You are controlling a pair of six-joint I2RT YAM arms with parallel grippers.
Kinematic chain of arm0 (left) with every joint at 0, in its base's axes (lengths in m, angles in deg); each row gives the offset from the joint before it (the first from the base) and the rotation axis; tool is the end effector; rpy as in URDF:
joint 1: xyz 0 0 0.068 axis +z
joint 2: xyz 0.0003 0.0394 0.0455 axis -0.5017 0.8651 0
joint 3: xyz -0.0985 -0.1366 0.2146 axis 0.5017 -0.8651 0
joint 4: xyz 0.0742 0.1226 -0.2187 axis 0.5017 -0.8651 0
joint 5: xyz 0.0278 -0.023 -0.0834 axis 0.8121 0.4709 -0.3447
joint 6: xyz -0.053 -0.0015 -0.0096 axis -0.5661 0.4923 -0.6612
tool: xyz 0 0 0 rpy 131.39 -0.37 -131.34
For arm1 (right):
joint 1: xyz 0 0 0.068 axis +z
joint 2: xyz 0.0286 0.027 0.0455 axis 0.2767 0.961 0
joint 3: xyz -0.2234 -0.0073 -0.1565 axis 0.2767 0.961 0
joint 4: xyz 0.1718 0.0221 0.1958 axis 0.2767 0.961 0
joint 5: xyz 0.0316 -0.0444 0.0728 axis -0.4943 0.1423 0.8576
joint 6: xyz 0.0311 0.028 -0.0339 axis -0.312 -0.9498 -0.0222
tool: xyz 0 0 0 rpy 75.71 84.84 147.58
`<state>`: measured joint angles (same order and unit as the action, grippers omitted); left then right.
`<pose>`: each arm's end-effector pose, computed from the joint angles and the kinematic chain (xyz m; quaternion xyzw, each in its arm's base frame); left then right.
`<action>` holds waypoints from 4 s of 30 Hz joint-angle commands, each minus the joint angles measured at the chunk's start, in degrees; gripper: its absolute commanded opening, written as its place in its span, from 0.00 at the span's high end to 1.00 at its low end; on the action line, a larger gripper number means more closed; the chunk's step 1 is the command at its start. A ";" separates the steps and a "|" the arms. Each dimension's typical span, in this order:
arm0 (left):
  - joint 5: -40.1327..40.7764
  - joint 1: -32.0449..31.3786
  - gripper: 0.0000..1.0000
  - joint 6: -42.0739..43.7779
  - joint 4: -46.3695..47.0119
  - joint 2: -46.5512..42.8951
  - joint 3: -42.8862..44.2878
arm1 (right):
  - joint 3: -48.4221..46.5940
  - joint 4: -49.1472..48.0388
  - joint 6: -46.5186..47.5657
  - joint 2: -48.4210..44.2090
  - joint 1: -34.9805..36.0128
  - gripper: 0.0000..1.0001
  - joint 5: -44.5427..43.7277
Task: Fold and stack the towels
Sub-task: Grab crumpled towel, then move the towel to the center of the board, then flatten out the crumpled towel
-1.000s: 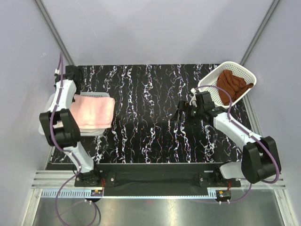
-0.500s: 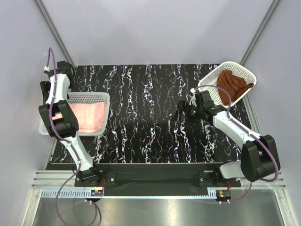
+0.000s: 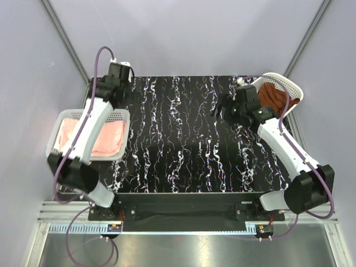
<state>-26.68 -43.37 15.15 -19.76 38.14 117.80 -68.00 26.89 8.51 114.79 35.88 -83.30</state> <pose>0.3319 -0.0664 0.3788 -0.0422 0.9288 0.0755 0.3603 0.2805 0.1037 0.3161 0.0460 0.9144 0.1915 0.3536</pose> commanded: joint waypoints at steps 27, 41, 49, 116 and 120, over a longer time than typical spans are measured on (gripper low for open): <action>-23.31 -13.81 0.01 1.25 19.76 -19.85 -27.57 | -47.89 4.60 10.01 50.21 -34.84 0.05 -5.46; -7.21 -19.79 0.01 0.90 29.06 -34.59 -29.94 | -66.62 10.66 14.86 50.62 -37.83 1.00 -8.46; -8.53 -19.62 0.01 -0.86 30.58 -36.02 -30.30 | -52.86 8.75 0.38 27.51 -37.74 1.00 13.77; -34.19 -25.32 0.21 -10.35 32.31 -7.01 -37.85 | -21.34 10.83 -6.15 25.96 -2.23 0.38 -11.52; -26.83 -31.38 0.19 -10.09 33.03 -5.36 -38.82 | -28.91 14.18 -6.77 32.92 -2.41 0.42 -12.05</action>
<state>-56.18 -71.54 5.80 6.80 33.55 78.35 -91.72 37.10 2.68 146.28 33.84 -92.78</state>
